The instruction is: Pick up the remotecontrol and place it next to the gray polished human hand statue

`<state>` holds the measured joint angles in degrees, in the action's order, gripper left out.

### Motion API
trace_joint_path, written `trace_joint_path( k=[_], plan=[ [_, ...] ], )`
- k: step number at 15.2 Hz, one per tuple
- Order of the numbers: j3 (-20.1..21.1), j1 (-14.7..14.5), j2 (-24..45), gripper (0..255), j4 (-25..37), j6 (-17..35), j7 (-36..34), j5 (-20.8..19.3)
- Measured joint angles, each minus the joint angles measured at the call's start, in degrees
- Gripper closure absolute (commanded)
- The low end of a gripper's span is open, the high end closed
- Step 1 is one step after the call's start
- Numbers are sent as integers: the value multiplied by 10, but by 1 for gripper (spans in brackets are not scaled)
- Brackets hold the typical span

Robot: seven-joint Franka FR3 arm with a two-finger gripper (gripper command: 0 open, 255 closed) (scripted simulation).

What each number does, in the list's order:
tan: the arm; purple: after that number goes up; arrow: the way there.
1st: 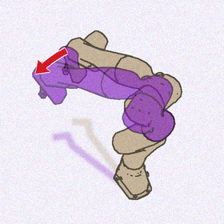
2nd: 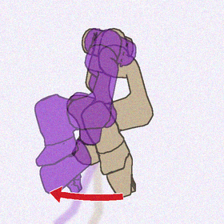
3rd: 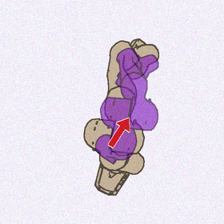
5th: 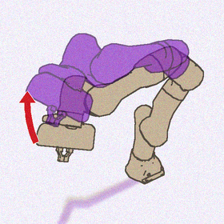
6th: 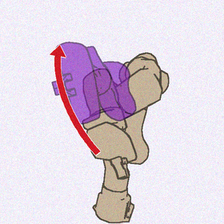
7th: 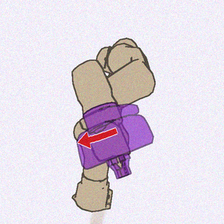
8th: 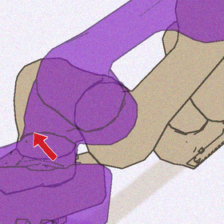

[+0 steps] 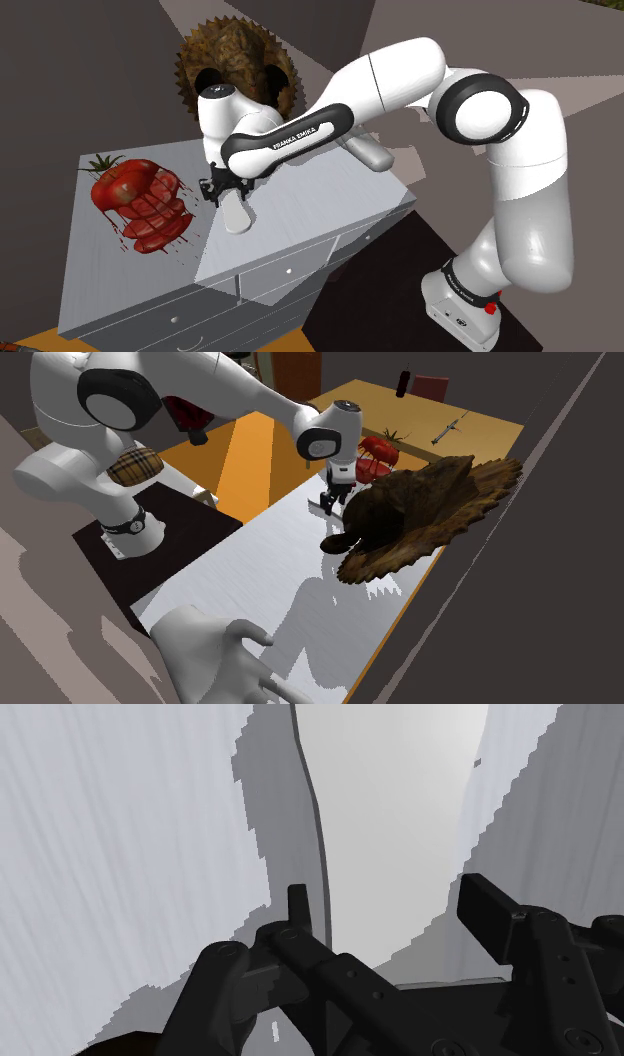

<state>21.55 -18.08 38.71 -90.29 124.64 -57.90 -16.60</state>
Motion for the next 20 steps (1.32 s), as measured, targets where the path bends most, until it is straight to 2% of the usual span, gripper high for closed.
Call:
trace_joint_path(
  k=[20],
  plan=[
    [21, 10, -70, 255, 45, -113, 19, 31]
  ],
)
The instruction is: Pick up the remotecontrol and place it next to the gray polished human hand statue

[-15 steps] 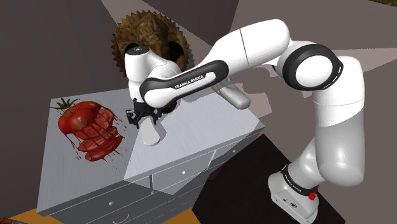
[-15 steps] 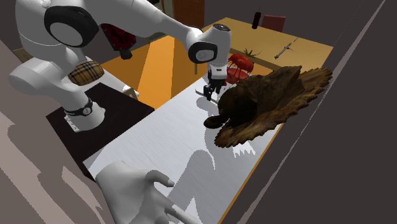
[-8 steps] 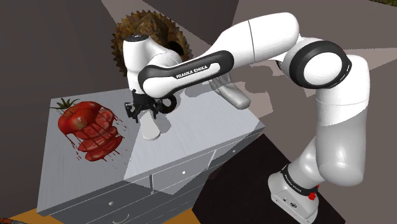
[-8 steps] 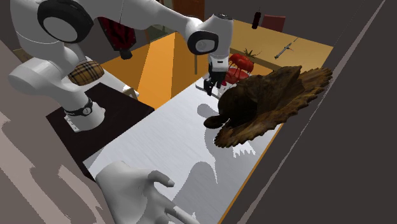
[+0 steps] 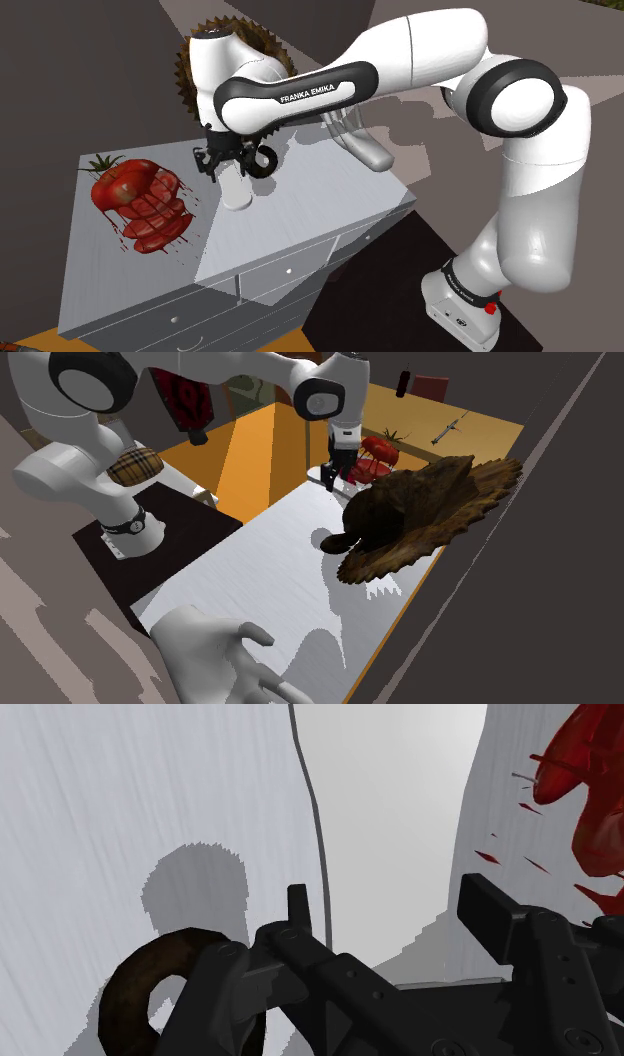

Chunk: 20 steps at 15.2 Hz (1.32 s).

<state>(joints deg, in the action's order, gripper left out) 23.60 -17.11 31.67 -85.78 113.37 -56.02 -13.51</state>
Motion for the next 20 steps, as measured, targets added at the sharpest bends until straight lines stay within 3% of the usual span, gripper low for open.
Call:
trace_joint_path(
  k=[17, 20],
  plan=[
    [8, -4, -26, 255, 90, -113, 12, 14],
    [12, 23, -77, 255, 22, -93, 29, 31]
  ],
)
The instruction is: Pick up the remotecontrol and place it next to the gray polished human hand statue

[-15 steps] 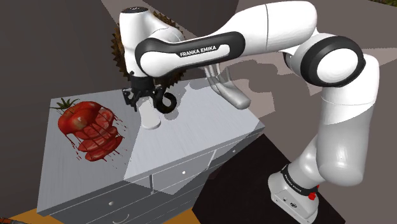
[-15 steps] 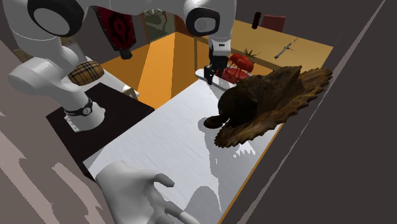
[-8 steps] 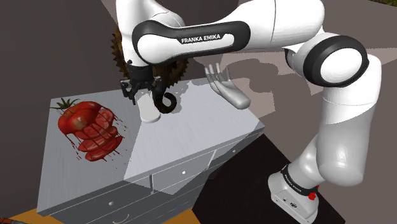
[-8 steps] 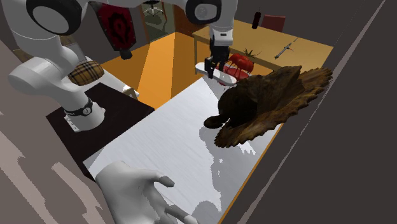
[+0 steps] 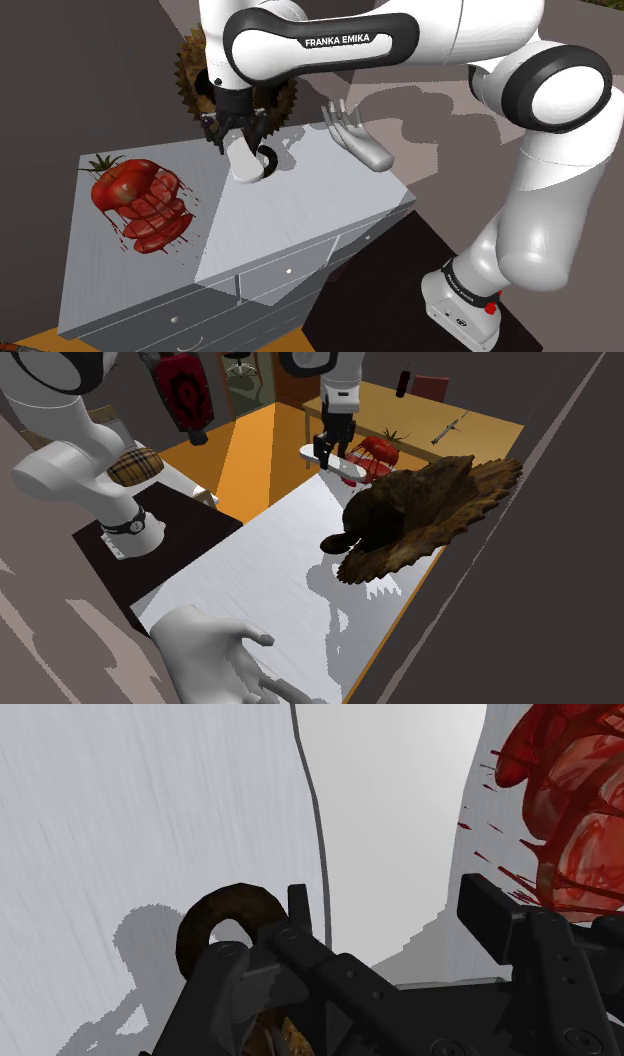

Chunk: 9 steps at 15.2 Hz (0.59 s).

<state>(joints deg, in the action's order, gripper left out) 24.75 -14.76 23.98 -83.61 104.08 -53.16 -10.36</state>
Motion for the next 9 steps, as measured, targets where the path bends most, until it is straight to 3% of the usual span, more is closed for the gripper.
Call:
trace_joint_path(
  k=[9],
  plan=[
    [-17, 98, -180, 255, -236, 74, 112, 73]
  ],
)
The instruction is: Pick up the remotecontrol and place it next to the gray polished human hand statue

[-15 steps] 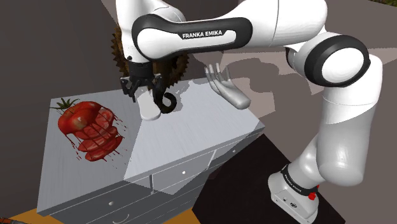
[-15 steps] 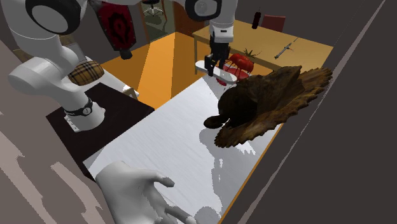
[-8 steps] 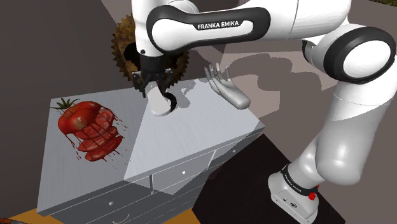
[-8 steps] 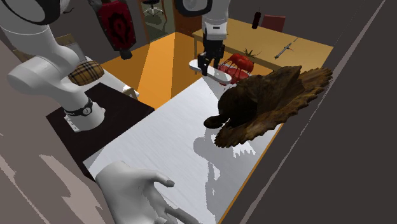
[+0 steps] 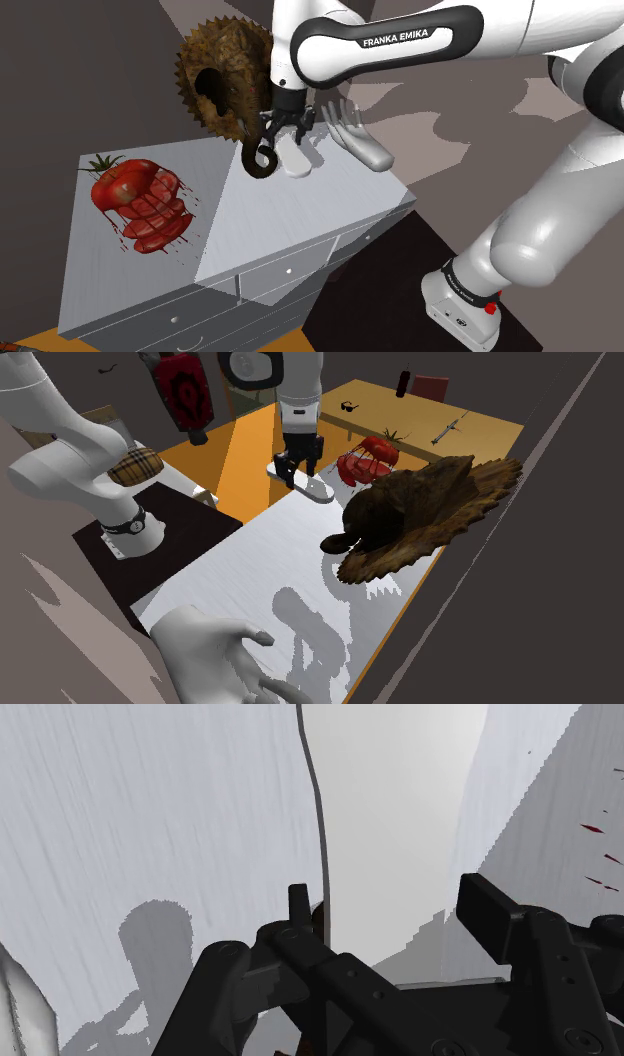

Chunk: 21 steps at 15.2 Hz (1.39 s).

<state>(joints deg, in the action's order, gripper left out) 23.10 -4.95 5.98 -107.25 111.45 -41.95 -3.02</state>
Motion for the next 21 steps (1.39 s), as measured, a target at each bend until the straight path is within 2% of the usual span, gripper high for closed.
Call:
trace_joint_path(
  k=[6, 13, 16, 21],
  plan=[
    [-33, 39, -97, 255, -109, 20, 86, 37],
    [-90, 75, -192, 255, -207, 26, 190, 57],
    [-102, 82, -205, 255, -232, 38, 211, 56],
    [-101, 82, -193, 255, -258, 75, 210, 55]
  ],
)
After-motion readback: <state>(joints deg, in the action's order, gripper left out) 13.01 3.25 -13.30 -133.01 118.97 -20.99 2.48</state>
